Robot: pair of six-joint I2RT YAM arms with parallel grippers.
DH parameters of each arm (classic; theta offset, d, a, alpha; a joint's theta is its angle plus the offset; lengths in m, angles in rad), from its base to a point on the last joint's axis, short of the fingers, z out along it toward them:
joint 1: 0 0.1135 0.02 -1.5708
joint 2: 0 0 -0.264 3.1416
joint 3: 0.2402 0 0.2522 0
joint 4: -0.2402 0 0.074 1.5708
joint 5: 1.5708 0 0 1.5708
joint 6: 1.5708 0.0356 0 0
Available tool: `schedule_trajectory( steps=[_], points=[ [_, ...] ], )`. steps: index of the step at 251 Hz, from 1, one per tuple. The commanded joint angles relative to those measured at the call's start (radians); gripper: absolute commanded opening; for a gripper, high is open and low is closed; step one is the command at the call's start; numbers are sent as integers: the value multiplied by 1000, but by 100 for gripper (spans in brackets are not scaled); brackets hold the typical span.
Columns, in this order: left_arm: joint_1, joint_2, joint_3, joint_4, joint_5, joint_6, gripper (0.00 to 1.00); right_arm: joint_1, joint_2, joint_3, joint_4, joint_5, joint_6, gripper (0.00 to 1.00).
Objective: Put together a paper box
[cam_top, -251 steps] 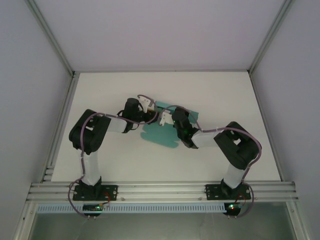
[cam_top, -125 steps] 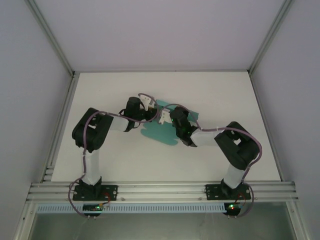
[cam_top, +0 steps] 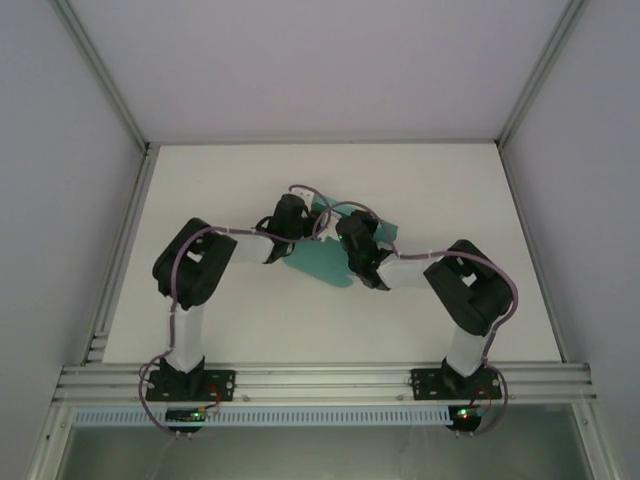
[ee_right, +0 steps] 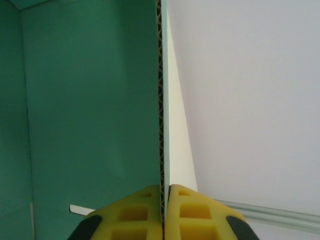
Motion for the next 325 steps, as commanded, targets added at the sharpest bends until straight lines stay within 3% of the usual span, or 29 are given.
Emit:
schedule_trajectory(
  steps=[1, 30, 89, 105, 133, 138, 157, 171, 204, 219, 237, 246, 266, 280, 286, 325],
  points=[
    [-19, 35, 38, 19, -27, -25, 6, 45, 69, -39, -151, -254, 59, 0],
    [-18, 34, -27, 150, 93, 70, 28, 35, 60, -44, -157, -284, 56, 0],
    [37, 3, -24, 170, 218, 34, 30, 23, 29, -43, -212, -337, 50, 0],
    [41, -11, -22, 168, 247, 40, 38, 21, 20, -43, -238, -355, 51, 0],
    [40, -22, -26, 181, 321, 90, 41, 17, -15, -51, -298, -433, 56, 0],
    [39, -22, -23, 181, 324, 92, 39, 16, -23, -46, -322, -450, 58, 0],
    [39, -17, -3, 144, 322, 94, 15, 8, -27, -13, -412, -473, 87, 0],
    [40, -12, 15, 108, 314, 91, 10, 0, -22, 6, -443, -465, 97, 0],
    [36, 1, 5, 116, 284, 74, 11, -4, -17, 13, -449, -474, 101, 0],
    [36, -2, -3, 120, 275, 62, 1, -2, -15, 23, -456, -461, 124, 0],
    [38, -12, -20, 126, 255, 49, 0, -6, -31, 36, -455, -442, 173, 10],
    [40, -21, -32, 128, 251, 38, 0, -9, -54, 45, -455, -433, 212, 19],
    [57, -38, -52, 131, 278, -2, 0, -20, -144, 61, -488, -461, 313, 62],
    [80, -54, -69, 136, 322, -42, 0, -23, -226, 63, -487, -468, 393, 81],
    [91, -58, -78, 145, 351, -60, 0, -24, -263, 64, -485, -460, 427, 98],
    [182, -86, -118, 261, 648, -194, 0, -48, -519, 50, -503, -392, 657, 99]
  ],
)
